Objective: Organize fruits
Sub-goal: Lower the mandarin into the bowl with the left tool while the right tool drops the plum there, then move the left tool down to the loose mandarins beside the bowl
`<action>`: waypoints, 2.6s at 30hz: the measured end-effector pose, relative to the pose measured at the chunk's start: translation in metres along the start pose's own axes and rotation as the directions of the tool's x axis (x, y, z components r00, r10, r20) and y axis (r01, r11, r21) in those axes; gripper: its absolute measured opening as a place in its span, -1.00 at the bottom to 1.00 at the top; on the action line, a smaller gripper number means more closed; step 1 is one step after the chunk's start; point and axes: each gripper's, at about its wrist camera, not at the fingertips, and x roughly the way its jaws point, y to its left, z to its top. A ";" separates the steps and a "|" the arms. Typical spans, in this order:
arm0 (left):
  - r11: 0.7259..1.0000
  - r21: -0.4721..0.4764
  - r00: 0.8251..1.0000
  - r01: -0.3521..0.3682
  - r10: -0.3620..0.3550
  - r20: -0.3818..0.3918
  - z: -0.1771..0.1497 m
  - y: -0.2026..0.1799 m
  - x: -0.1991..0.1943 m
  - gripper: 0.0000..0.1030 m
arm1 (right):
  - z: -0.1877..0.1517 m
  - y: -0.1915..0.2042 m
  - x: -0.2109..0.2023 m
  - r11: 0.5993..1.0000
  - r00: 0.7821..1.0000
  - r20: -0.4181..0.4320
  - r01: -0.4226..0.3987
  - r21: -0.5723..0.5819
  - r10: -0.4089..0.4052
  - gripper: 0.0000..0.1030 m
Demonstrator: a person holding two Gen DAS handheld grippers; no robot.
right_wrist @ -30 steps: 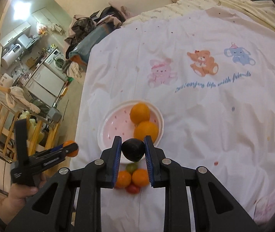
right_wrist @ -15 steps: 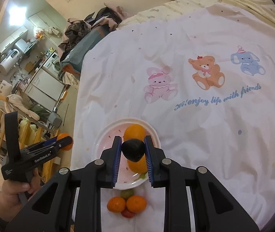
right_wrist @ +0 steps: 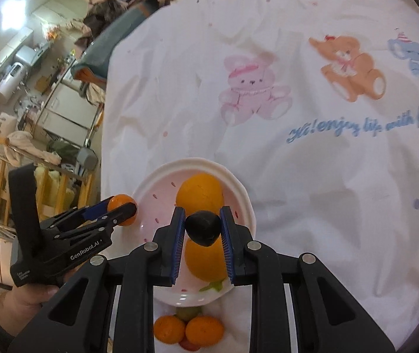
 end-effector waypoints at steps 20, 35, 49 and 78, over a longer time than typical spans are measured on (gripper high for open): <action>0.997 -0.027 0.996 0.072 -0.074 -0.055 0.004 -0.005 0.016 -0.30 | 0.003 -0.024 0.028 0.997 0.999 -0.041 0.039 0.066 -0.036 0.05; 0.996 -0.050 0.997 0.076 -0.076 0.011 0.009 -0.001 0.004 0.54 | 0.006 -0.010 0.015 0.999 0.999 -0.003 0.039 0.024 -0.039 0.13; 0.996 -0.055 0.991 0.070 -0.064 0.114 -0.005 0.007 -0.029 0.54 | -0.016 0.002 -0.022 0.995 0.993 0.079 0.083 0.046 -0.087 0.52; 0.990 -0.103 0.965 0.092 -0.063 0.255 -0.088 0.018 -0.112 0.54 | -0.111 0.023 -0.085 0.994 0.984 0.147 0.088 0.060 -0.096 0.71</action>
